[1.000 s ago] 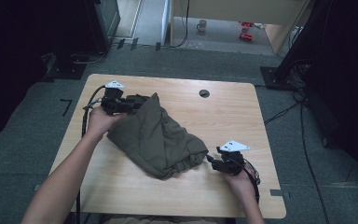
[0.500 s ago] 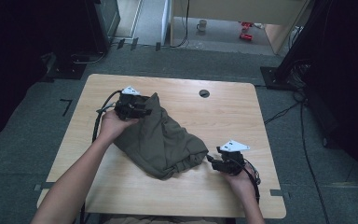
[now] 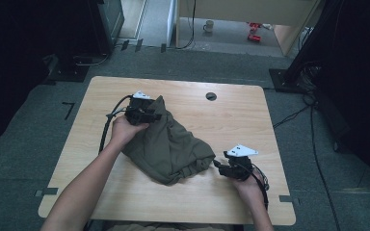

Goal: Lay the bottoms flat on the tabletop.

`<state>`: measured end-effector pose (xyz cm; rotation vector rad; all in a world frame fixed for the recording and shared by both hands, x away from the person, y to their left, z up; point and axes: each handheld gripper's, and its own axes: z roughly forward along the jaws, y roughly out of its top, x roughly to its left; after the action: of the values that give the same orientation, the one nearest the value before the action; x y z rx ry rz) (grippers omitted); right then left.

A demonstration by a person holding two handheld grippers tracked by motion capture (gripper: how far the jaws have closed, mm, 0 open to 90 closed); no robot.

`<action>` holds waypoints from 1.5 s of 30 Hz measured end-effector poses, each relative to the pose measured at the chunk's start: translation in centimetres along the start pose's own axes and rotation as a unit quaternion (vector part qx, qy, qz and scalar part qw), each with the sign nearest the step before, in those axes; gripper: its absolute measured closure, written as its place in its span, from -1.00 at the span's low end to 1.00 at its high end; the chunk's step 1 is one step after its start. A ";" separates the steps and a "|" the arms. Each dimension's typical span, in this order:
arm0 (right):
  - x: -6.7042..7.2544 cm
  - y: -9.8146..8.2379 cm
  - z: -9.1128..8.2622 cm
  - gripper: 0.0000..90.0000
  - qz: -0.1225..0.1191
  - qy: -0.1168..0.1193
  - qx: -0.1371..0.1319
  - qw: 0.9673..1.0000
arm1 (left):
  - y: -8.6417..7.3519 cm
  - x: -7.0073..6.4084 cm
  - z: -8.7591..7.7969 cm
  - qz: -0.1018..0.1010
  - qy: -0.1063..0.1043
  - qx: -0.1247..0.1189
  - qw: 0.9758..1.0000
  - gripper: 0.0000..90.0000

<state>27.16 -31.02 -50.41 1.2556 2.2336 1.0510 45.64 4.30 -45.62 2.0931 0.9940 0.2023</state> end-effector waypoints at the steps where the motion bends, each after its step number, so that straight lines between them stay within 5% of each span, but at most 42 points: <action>1: 0.0 0.0 0.0 -0.06 0.000 0.000 0.000 1.000 | 0.0 -0.1 0.2 0.001 0.001 0.003 1.000 0.21; 8: 0.0 0.0 0.0 -0.06 -0.002 0.000 -0.001 1.000 | -0.5 -0.4 1.5 0.005 0.017 0.007 1.000 0.23; 18: 0.1 0.1 0.0 -0.06 -0.005 0.001 -0.002 1.000 | -0.8 -0.3 1.6 -0.013 -0.002 0.007 1.000 0.79; 23: 0.1 0.1 -0.1 -0.06 -0.004 0.001 -0.003 1.000 | -0.6 -0.7 0.7 0.002 0.000 0.011 1.000 0.86; 30: 0.2 0.1 0.0 -0.06 -0.005 0.001 0.001 1.000 | -0.7 -1.7 -1.7 0.035 0.010 0.001 0.999 0.84; 34: 0.3 0.1 0.2 -0.06 -0.008 0.001 0.002 1.000 | -1.1 -2.1 -3.2 0.035 -0.005 -0.008 0.999 0.90; 45: 0.5 0.1 -0.2 -0.05 -0.012 0.001 -0.011 1.000 | -5.0 -4.1 -9.8 0.048 -0.013 -0.062 0.997 0.94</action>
<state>26.85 -30.64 -50.19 1.2162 2.2274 1.0638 35.59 9.07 -41.89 2.0276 0.8440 0.2778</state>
